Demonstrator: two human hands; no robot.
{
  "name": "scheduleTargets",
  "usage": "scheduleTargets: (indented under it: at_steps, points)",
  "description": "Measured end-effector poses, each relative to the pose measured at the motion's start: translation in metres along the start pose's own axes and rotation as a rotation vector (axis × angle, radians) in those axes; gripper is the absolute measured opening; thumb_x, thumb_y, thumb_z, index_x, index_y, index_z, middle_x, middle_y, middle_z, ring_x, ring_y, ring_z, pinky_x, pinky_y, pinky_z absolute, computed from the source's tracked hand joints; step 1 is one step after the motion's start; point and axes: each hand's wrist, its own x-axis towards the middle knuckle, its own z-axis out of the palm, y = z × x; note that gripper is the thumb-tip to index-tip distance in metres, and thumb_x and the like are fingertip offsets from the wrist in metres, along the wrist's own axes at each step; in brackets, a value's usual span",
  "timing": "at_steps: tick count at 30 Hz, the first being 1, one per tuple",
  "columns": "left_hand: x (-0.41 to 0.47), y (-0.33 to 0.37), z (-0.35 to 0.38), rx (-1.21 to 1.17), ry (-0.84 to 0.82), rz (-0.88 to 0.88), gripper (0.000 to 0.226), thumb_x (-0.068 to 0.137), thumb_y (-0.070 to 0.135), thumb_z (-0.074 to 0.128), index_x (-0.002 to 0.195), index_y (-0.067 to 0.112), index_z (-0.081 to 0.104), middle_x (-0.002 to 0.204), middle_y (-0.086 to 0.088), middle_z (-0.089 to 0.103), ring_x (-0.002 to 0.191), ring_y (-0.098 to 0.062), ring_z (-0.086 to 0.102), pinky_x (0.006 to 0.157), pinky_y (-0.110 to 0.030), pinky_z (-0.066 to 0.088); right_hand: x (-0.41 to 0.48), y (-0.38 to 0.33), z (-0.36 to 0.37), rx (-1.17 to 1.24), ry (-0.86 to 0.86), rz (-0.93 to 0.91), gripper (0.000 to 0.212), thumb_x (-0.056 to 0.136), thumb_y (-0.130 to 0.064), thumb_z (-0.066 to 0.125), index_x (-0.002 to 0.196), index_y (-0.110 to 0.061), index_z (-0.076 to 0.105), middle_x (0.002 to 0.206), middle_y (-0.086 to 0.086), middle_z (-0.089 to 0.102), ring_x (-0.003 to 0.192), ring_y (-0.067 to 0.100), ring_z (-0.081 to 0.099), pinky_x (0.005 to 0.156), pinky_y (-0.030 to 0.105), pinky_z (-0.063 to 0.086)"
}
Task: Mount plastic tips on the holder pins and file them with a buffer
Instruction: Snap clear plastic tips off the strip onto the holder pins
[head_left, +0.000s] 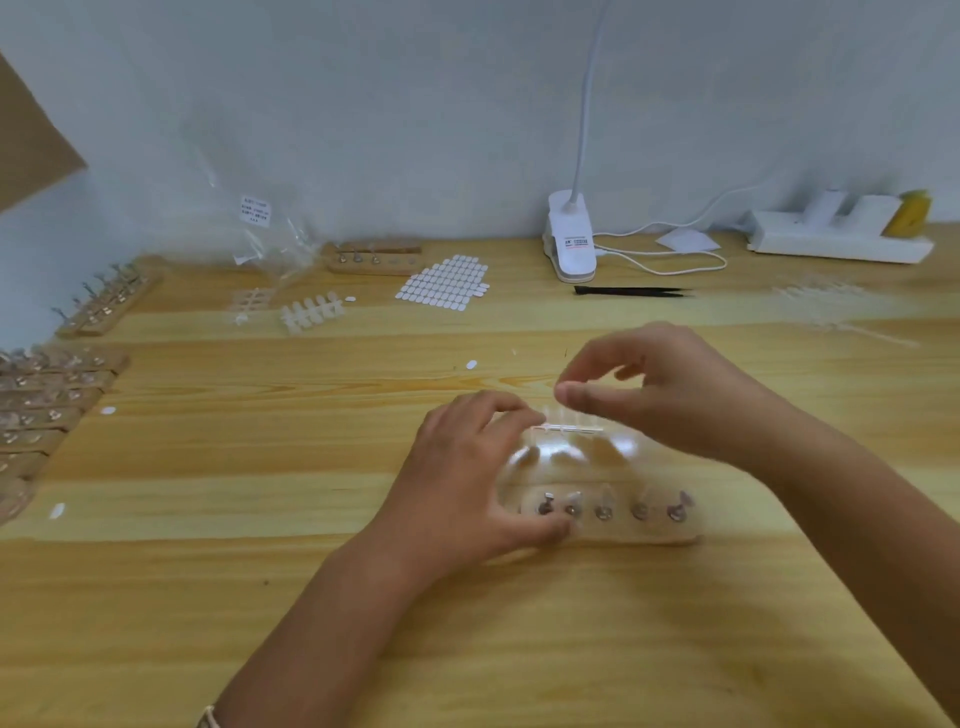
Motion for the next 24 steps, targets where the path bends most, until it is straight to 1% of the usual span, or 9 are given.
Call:
scheduleTargets:
  at_steps: [2, 3, 4, 7, 9, 11, 14, 17, 24]
  points:
    - [0.000, -0.002, -0.002, 0.105, -0.031, -0.052, 0.098, 0.060, 0.083, 0.059, 0.142, 0.031, 0.043, 0.143, 0.015, 0.035, 0.139, -0.006, 0.019, 0.117, -0.027, 0.005, 0.014, 0.002, 0.003, -0.097, -0.040, -0.022, 0.011, 0.084, -0.032, 0.080, 0.093, -0.027, 0.078, 0.098, -0.012, 0.072, 0.095, 0.003, 0.059, 0.079, 0.008, 0.043]
    - [0.000, -0.003, -0.002, 0.141, -0.054, -0.068, 0.102, 0.059, 0.087, 0.052, 0.144, 0.032, 0.040, 0.148, 0.014, 0.030, 0.142, -0.004, 0.011, 0.118, -0.029, -0.002, 0.018, 0.003, 0.007, -0.142, -0.090, -0.031, 0.014, 0.083, -0.029, 0.082, 0.096, -0.026, 0.077, 0.099, -0.012, 0.071, 0.095, 0.005, 0.059, 0.077, 0.006, 0.042]
    - [-0.001, -0.003, -0.001, 0.164, -0.073, -0.077, 0.102, 0.059, 0.089, 0.047, 0.144, 0.033, 0.039, 0.152, 0.013, 0.026, 0.144, -0.003, 0.004, 0.120, -0.031, -0.006, 0.021, 0.003, 0.013, -0.177, -0.140, -0.033, 0.019, 0.081, -0.030, 0.084, 0.098, -0.025, 0.077, 0.099, -0.010, 0.070, 0.096, 0.007, 0.059, 0.077, 0.009, 0.042]
    - [0.000, -0.004, 0.001, 0.176, -0.090, -0.091, 0.100, 0.057, 0.090, 0.036, 0.141, 0.037, 0.041, 0.156, 0.013, 0.021, 0.145, 0.000, -0.004, 0.120, -0.036, -0.008, 0.026, 0.001, 0.029, -0.280, -0.170, -0.039, 0.030, 0.075, -0.039, 0.087, 0.099, -0.024, 0.076, 0.097, -0.010, 0.065, 0.101, 0.014, 0.060, 0.092, 0.032, 0.044]
    - [0.000, -0.004, 0.001, 0.173, -0.088, -0.095, 0.100, 0.055, 0.090, 0.033, 0.141, 0.038, 0.041, 0.156, 0.013, 0.020, 0.144, 0.000, -0.005, 0.120, -0.036, -0.008, 0.027, 0.001, 0.033, -0.325, -0.130, -0.053, 0.031, 0.074, -0.042, 0.087, 0.097, -0.025, 0.075, 0.096, -0.013, 0.062, 0.103, 0.015, 0.059, 0.097, 0.034, 0.042]
    - [0.000, -0.004, 0.001, 0.184, -0.086, -0.092, 0.102, 0.055, 0.090, 0.031, 0.142, 0.037, 0.040, 0.156, 0.013, 0.020, 0.145, 0.000, -0.005, 0.121, -0.038, -0.007, 0.027, 0.003, 0.034, -0.320, -0.107, -0.069, 0.028, 0.075, -0.040, 0.086, 0.097, -0.024, 0.077, 0.098, -0.010, 0.067, 0.103, 0.016, 0.060, 0.097, 0.035, 0.042]
    - [0.000, -0.003, 0.003, 0.213, -0.074, -0.069, 0.103, 0.057, 0.089, 0.030, 0.144, 0.035, 0.036, 0.156, 0.013, 0.021, 0.145, -0.001, -0.003, 0.121, -0.038, -0.006, 0.027, 0.007, 0.033, -0.270, -0.098, -0.087, 0.021, 0.081, -0.036, 0.083, 0.096, -0.022, 0.080, 0.099, -0.005, 0.071, 0.099, 0.016, 0.061, 0.093, 0.035, 0.045]
    - [0.000, -0.002, 0.003, 0.196, -0.073, -0.054, 0.099, 0.057, 0.088, 0.029, 0.140, 0.037, 0.042, 0.155, 0.012, 0.025, 0.146, -0.003, 0.000, 0.121, -0.037, -0.004, 0.028, 0.013, 0.034, -0.239, -0.079, -0.091, 0.013, 0.089, -0.030, 0.076, 0.095, -0.019, 0.080, 0.097, -0.002, 0.072, 0.098, 0.017, 0.061, 0.090, 0.035, 0.044]
    - [0.001, -0.003, 0.003, 0.200, -0.078, -0.027, 0.100, 0.058, 0.089, 0.029, 0.142, 0.036, 0.044, 0.153, 0.013, 0.031, 0.147, -0.003, 0.004, 0.121, -0.036, -0.002, 0.026, 0.015, 0.040, -0.188, 0.001, -0.083, 0.009, 0.087, -0.026, 0.078, 0.089, -0.017, 0.081, 0.085, 0.000, 0.074, 0.086, 0.015, 0.064, 0.082, 0.034, 0.046]
